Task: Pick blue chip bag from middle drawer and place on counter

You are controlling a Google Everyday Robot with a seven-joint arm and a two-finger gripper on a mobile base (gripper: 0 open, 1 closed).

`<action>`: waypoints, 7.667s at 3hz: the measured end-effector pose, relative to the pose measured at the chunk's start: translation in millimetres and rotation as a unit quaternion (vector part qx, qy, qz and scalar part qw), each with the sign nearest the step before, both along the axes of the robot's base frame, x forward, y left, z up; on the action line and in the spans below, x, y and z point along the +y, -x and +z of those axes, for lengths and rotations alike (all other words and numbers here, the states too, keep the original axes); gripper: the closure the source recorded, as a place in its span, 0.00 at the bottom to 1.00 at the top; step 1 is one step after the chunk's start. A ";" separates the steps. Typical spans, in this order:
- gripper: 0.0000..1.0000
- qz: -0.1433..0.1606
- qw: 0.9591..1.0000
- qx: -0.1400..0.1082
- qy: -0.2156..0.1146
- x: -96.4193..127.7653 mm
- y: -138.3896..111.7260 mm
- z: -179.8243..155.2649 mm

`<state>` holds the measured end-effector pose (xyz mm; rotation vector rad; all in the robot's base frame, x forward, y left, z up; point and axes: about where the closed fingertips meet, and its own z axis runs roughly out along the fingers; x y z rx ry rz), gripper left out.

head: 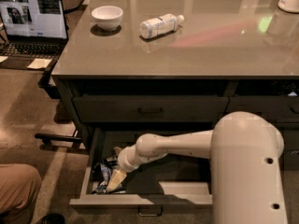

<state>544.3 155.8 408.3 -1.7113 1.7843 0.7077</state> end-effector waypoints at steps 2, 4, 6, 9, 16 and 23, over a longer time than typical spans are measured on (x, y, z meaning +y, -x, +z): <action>0.14 0.005 1.000 0.002 -0.023 32.4 1.2 -39.6; 0.57 0.013 0.999 0.011 -0.033 37.1 1.4 -49.4; 1.00 0.018 0.998 0.003 -0.061 19.7 2.0 -28.0; 1.00 0.014 0.999 -0.036 0.018 -101.4 -3.7 88.9; 1.00 -0.009 0.973 -0.225 0.049 -222.1 -16.7 412.0; 1.00 -0.210 0.950 -0.208 -0.105 -222.3 -156.5 556.6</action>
Offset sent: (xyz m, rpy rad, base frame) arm 0.0010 0.0458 -0.0643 0.0720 0.0263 0.0320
